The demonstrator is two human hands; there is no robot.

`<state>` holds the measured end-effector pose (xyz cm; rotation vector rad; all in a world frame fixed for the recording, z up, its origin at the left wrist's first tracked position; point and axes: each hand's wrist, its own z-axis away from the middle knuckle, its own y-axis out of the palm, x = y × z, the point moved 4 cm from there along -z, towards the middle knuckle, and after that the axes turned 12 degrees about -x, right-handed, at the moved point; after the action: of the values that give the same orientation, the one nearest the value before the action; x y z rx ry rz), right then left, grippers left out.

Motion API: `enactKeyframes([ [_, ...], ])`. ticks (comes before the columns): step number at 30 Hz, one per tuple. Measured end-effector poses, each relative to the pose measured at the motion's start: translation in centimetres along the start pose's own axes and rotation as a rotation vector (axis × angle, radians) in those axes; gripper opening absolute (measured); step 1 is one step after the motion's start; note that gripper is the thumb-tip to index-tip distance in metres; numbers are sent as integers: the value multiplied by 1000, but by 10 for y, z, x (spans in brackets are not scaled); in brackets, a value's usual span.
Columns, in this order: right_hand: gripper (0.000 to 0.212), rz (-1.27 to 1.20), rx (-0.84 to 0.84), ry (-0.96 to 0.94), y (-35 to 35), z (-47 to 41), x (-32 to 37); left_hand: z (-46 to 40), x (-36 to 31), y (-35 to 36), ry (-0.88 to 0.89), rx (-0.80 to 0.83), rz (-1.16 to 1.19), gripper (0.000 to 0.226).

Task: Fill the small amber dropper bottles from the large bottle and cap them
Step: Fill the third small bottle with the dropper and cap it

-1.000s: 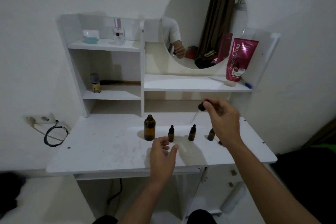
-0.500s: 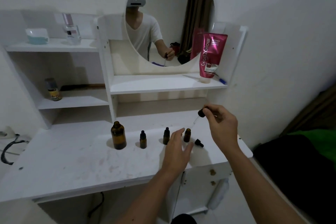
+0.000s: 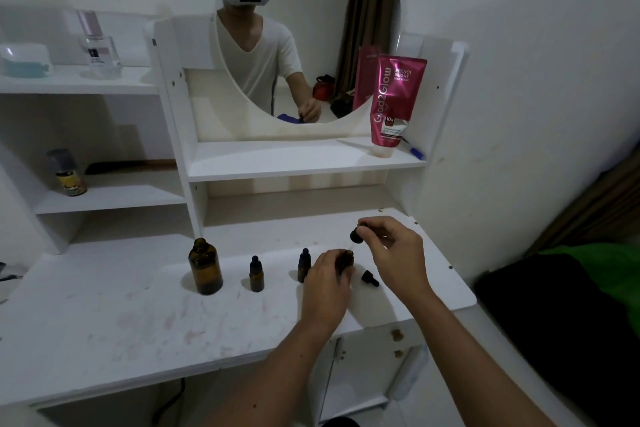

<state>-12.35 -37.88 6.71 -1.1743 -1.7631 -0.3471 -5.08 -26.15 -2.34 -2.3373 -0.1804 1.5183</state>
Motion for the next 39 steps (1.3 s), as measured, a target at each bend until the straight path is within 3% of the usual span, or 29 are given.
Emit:
enactKeyframes([
  [6,17,68,-20,-33,4,1,-1,0,4,-1,26,-8,2,21],
  [13,12,65,-28,-30,7,4,1,1,1,-4,48,1,-44,22],
  [22,15,72,-77,-87,-11,-3,22,21,9,-24,9,78,-5,50],
  [30,16,19,-123,-123,-15,-3,56,29,34,-113,3,159,69,44],
  [39,18,-145,-4,-106,57,22,105,23,64,-224,-120,-20,48,25],
])
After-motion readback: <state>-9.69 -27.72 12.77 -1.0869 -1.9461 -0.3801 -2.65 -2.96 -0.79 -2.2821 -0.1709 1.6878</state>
